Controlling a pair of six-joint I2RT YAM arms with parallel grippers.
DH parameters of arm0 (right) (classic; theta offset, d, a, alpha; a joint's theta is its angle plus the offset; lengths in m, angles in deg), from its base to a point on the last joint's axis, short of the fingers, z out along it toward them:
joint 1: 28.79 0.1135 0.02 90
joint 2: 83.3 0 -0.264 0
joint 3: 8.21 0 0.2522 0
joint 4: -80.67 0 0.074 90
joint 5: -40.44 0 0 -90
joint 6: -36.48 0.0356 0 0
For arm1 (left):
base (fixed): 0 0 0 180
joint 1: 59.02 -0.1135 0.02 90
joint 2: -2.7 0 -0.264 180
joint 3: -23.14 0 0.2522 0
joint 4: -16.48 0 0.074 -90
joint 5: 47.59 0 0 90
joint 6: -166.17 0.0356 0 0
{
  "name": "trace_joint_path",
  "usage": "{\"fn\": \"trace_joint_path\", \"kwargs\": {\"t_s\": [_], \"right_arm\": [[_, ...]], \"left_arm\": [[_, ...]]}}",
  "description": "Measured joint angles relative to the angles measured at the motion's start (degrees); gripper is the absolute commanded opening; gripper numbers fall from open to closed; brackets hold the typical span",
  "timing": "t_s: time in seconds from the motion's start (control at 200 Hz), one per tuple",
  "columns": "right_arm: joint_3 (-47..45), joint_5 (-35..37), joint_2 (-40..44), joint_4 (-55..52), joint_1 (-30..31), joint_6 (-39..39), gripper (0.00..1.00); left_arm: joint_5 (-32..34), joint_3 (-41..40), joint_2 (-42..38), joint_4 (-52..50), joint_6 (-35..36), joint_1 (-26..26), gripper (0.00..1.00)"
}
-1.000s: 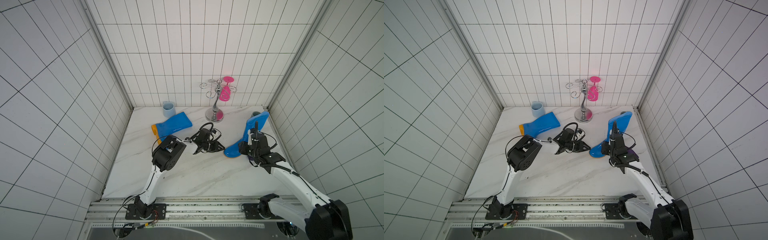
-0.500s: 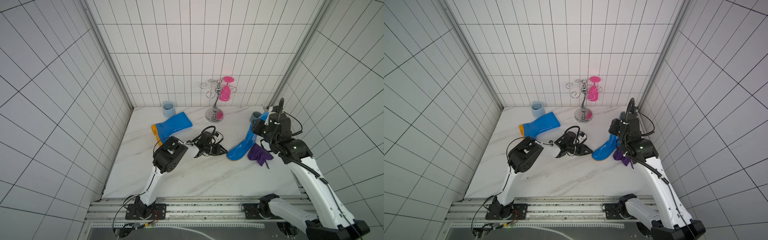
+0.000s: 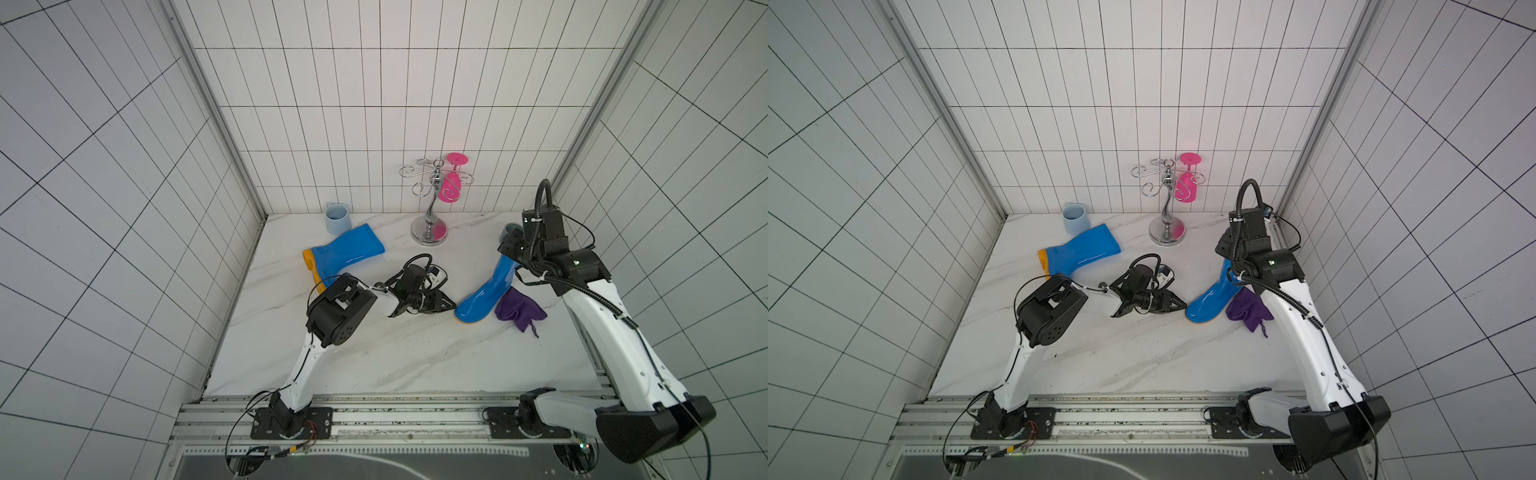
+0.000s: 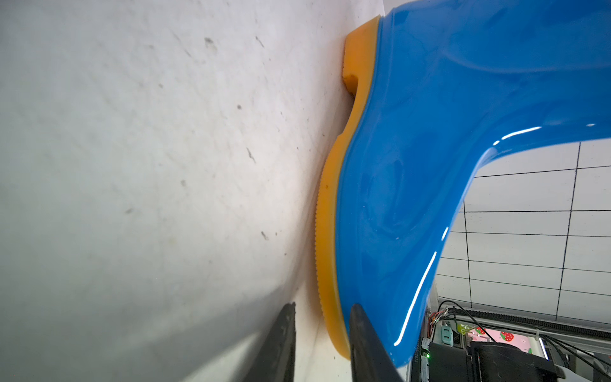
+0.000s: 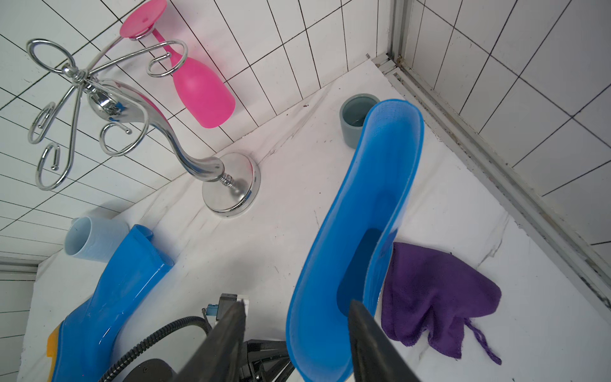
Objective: Wipe the rubber boots with a cloth
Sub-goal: Move the rubber boot to the center of the board.
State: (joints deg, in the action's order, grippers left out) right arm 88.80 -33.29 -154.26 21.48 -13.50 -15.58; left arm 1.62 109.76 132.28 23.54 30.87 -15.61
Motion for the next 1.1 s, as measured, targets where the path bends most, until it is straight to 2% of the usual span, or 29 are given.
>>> {"fn": "trace_joint_path", "kwargs": {"t_s": [0.56, 1.099], "right_arm": [[1.92, 3.37, 3.17, -4.57, -1.36, 0.68, 0.56], [0.33, 0.96, -0.2, 0.02, -4.44, 0.59, 0.56]], "left_arm": [[-1.07, -0.79, 0.0, 1.42, -1.53, -0.02, 0.3], [-1.36, -1.14, 0.04, 2.19, -2.16, -0.02, 0.3]]}}
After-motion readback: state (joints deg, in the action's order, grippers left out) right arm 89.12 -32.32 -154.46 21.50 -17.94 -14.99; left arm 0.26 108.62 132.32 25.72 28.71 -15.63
